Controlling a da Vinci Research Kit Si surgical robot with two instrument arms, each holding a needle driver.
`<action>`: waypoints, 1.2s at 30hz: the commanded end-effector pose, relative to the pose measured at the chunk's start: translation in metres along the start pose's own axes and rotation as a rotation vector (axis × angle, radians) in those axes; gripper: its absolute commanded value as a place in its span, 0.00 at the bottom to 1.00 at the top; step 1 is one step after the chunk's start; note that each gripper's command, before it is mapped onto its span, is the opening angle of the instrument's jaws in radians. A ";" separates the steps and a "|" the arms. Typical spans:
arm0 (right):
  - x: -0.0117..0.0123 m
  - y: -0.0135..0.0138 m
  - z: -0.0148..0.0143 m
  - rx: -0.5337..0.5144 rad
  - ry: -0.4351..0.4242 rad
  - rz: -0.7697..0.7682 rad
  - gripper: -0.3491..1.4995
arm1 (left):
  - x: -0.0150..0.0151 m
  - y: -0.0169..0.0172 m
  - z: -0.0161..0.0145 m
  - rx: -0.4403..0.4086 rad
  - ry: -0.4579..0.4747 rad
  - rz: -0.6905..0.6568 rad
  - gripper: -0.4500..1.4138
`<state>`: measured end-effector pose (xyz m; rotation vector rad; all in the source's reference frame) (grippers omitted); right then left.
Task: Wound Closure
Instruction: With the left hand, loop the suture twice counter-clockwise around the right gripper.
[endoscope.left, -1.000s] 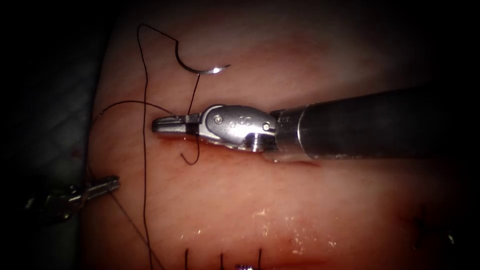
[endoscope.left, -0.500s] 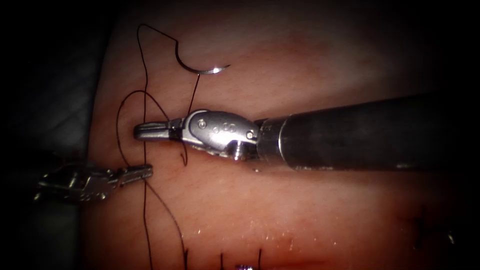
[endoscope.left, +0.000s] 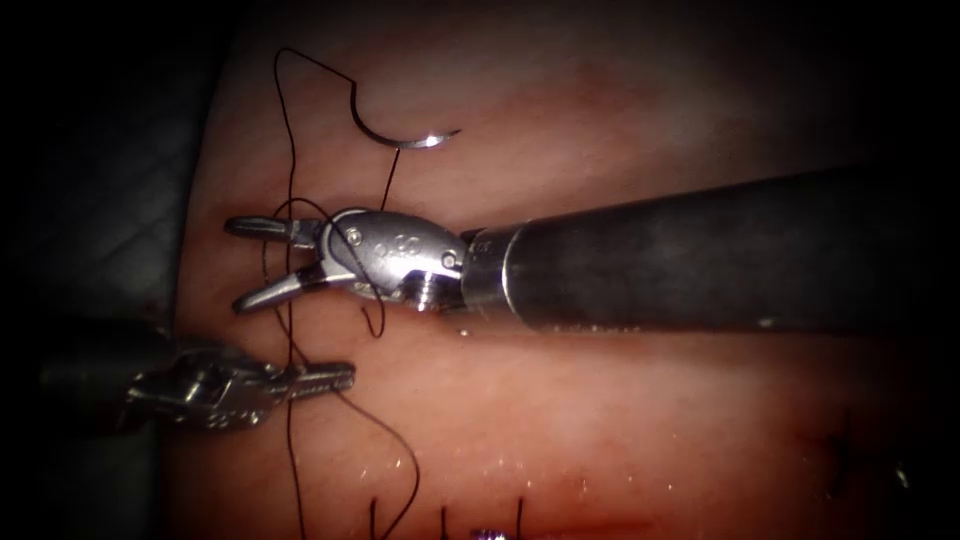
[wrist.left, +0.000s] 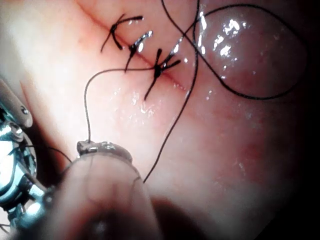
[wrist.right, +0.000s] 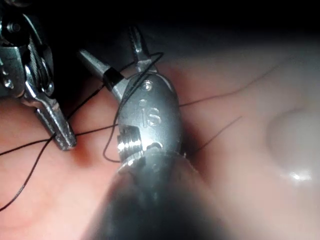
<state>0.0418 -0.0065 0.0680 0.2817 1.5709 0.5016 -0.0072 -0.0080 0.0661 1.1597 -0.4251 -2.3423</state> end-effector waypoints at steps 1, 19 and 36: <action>-0.0003 0.0002 0.0011 -0.003 0.002 0.000 0.90 | 0.0001 0.0003 0.0008 -0.001 0.005 0.001 0.00; -0.0014 0.0011 0.0006 -0.149 -0.098 -0.155 0.82 | 0.0059 -0.0003 -0.0014 0.006 0.035 0.080 0.00; -0.0065 -0.0011 -0.0013 0.038 -0.319 -0.200 0.82 | 0.0050 -0.0069 -0.0084 0.236 0.064 0.222 0.00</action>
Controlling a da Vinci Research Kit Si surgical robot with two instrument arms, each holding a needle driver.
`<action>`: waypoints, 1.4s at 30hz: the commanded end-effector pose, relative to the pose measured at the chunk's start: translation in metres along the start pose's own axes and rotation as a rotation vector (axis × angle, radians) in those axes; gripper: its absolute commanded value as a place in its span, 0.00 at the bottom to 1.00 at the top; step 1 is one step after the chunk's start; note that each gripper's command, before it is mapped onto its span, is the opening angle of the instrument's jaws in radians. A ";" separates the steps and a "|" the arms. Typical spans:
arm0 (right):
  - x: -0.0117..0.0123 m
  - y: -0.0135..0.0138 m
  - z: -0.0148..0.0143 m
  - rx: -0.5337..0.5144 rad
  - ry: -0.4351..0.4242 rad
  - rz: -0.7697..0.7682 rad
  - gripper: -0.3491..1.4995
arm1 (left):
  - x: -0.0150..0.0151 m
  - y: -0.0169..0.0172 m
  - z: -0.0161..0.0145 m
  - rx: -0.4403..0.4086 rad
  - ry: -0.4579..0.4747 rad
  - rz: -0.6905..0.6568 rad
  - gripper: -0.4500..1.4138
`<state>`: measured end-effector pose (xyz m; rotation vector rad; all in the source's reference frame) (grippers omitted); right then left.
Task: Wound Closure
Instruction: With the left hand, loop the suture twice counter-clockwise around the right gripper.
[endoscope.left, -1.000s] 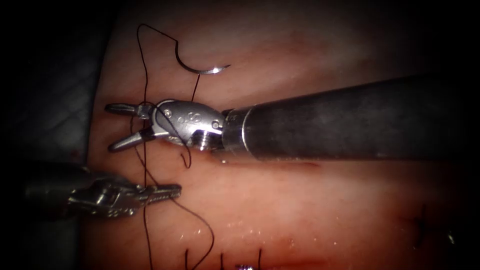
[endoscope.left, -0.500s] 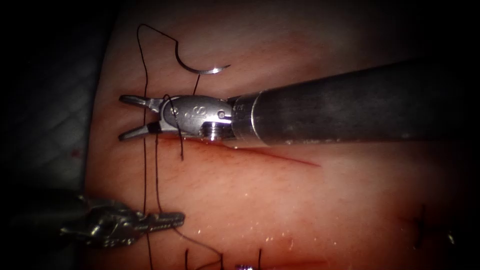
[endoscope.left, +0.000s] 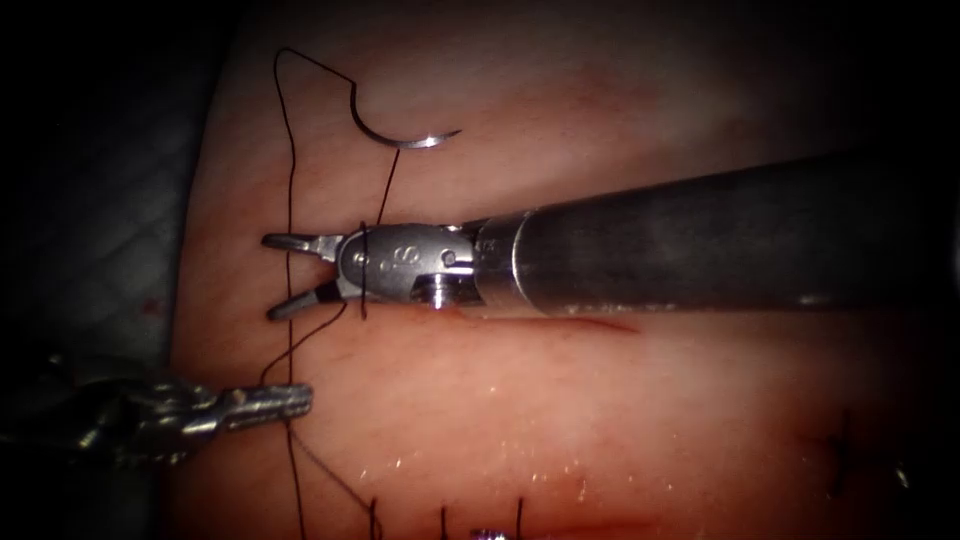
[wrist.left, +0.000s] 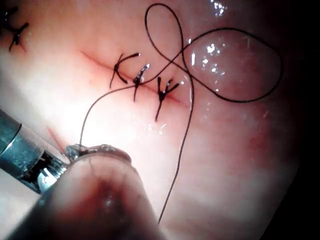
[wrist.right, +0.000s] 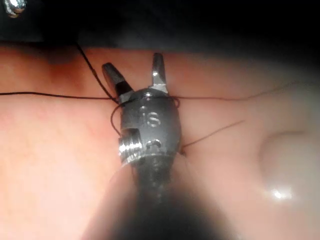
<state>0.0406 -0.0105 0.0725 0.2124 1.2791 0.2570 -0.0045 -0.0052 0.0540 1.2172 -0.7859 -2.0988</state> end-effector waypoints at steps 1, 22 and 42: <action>-0.0008 -0.0002 0.0006 0.012 0.005 0.006 0.82 | -0.0005 0.0002 0.0006 -0.001 0.009 -0.001 0.00; -0.0017 -0.0016 -0.0001 0.378 0.155 0.145 0.71 | -0.0110 0.0008 0.0036 -0.113 0.258 0.022 0.00; 0.0001 0.0005 -0.0033 0.362 0.466 0.277 0.67 | -0.0168 0.0078 0.0044 -0.188 0.195 -0.041 0.00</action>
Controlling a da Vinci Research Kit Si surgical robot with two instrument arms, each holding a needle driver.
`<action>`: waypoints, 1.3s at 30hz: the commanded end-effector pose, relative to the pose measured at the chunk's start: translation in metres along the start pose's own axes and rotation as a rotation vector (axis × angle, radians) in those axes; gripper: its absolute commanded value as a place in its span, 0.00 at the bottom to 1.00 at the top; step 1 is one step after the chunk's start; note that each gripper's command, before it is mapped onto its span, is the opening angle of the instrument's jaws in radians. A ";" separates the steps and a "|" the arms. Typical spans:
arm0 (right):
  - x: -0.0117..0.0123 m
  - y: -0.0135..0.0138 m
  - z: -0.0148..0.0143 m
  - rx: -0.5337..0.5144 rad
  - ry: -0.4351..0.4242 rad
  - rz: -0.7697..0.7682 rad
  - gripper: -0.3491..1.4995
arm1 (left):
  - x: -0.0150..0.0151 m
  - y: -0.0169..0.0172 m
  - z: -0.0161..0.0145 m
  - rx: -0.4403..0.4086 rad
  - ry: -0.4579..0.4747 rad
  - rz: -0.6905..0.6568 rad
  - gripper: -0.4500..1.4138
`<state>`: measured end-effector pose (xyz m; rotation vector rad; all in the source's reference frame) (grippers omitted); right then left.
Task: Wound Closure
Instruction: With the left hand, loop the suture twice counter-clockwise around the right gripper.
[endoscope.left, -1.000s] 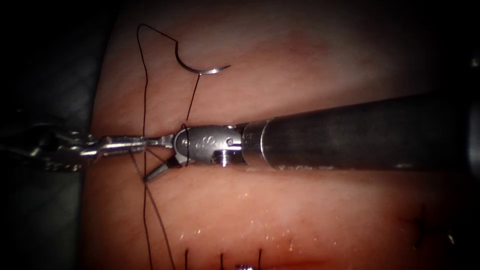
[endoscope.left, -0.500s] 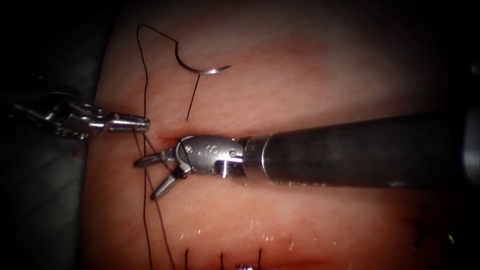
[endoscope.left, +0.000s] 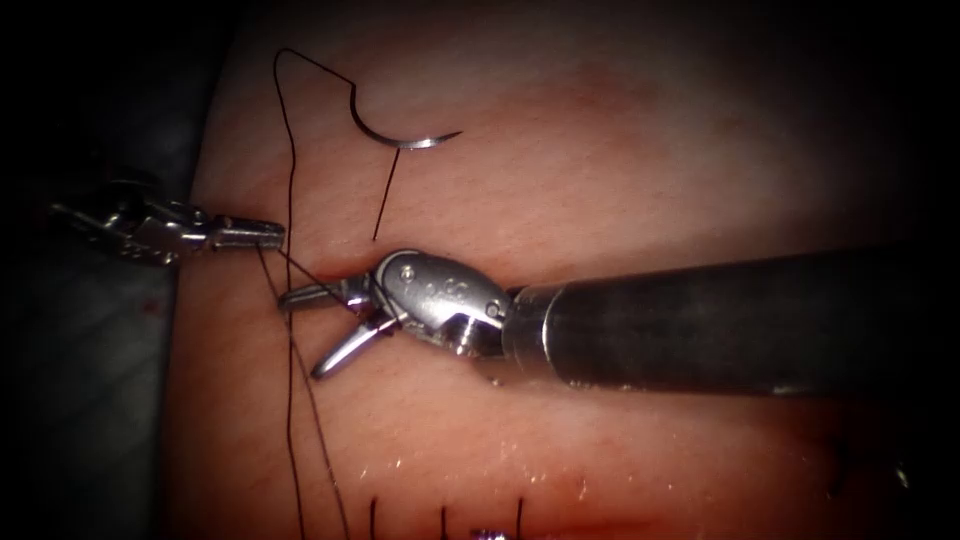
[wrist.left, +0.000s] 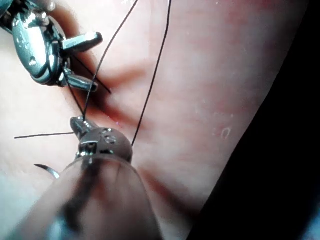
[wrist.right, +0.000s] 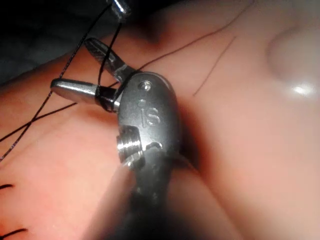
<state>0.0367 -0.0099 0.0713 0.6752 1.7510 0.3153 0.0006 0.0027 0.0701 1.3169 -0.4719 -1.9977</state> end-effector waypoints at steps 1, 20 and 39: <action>-0.0002 0.0006 0.0004 -0.018 0.015 0.002 0.67 | -0.0001 0.0004 0.0008 -0.007 0.002 0.003 0.00; 0.0006 0.0019 -0.0018 -0.300 0.131 0.087 0.59 | 0.0006 0.0056 0.0040 -0.012 -0.021 -0.069 0.00; 0.0004 0.0000 -0.0012 -0.798 0.147 0.374 0.66 | 0.0062 0.0064 0.0084 0.024 -0.010 -0.124 0.00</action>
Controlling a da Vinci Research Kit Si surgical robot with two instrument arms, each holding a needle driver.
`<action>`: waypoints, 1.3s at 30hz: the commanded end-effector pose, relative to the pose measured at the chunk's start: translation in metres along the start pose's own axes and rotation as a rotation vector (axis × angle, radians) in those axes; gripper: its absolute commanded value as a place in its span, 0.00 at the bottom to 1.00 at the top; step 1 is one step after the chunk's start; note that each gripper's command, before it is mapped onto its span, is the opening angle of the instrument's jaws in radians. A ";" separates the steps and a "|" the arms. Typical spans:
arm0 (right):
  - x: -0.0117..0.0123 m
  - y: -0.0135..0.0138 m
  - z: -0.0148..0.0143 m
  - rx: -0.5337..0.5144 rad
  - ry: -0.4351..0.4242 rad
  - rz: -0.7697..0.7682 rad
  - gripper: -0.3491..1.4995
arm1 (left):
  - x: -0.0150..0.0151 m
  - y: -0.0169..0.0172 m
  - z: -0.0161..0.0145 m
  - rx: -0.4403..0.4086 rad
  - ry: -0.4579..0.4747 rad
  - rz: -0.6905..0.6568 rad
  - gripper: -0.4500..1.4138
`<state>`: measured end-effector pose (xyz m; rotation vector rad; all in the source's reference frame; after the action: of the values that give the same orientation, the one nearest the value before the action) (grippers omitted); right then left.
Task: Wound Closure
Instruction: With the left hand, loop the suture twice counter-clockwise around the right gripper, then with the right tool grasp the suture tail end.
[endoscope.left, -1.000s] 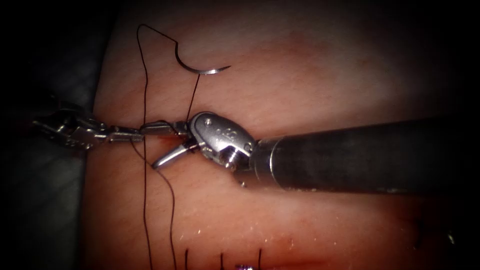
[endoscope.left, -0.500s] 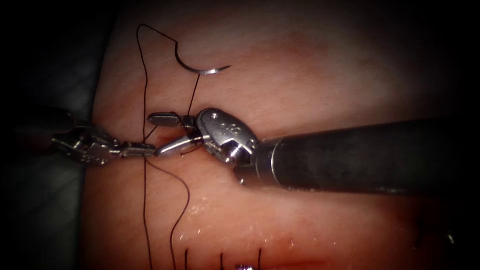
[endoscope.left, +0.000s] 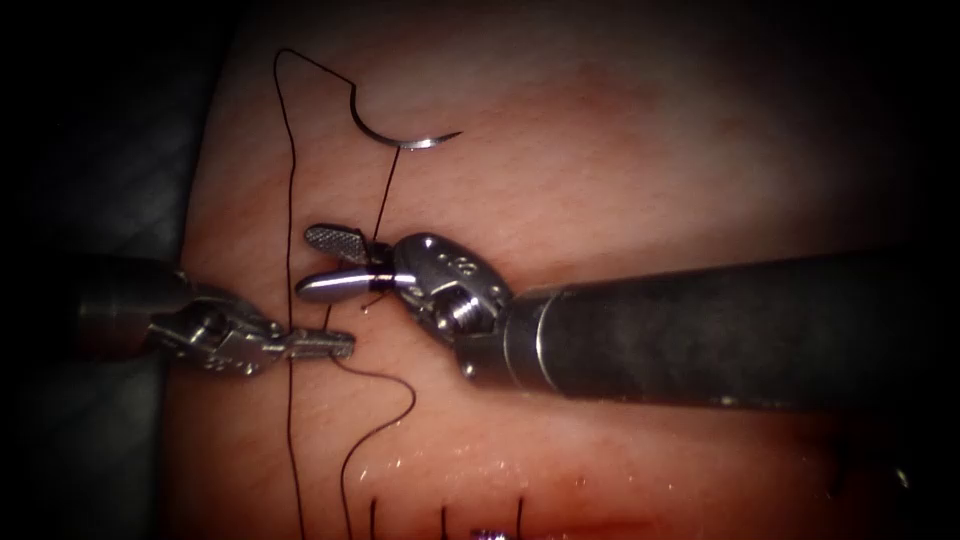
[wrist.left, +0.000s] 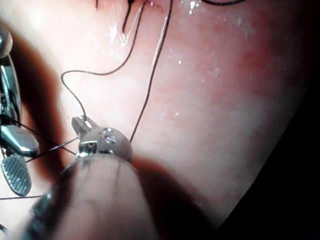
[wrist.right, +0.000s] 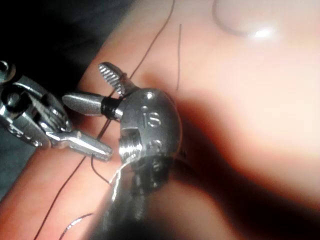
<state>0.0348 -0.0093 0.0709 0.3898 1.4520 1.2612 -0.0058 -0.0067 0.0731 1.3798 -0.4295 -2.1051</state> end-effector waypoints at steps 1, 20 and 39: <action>-0.0008 0.0000 0.0005 -0.037 -0.003 -0.007 0.68 | 0.0001 0.0003 0.0009 0.002 0.002 -0.006 0.00; -0.0026 0.0013 -0.0022 -0.295 -0.042 -0.159 0.75 | 0.0005 -0.0012 0.0009 0.015 0.016 -0.082 0.00; -0.0005 0.0046 -0.0015 -0.413 -0.012 -0.089 0.74 | -0.0026 -0.0050 0.0011 0.038 -0.009 -0.128 0.00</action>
<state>0.0312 -0.0086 0.0743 0.0554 1.1455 1.4497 -0.0069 -0.0010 0.0722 1.4553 -0.3961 -2.2189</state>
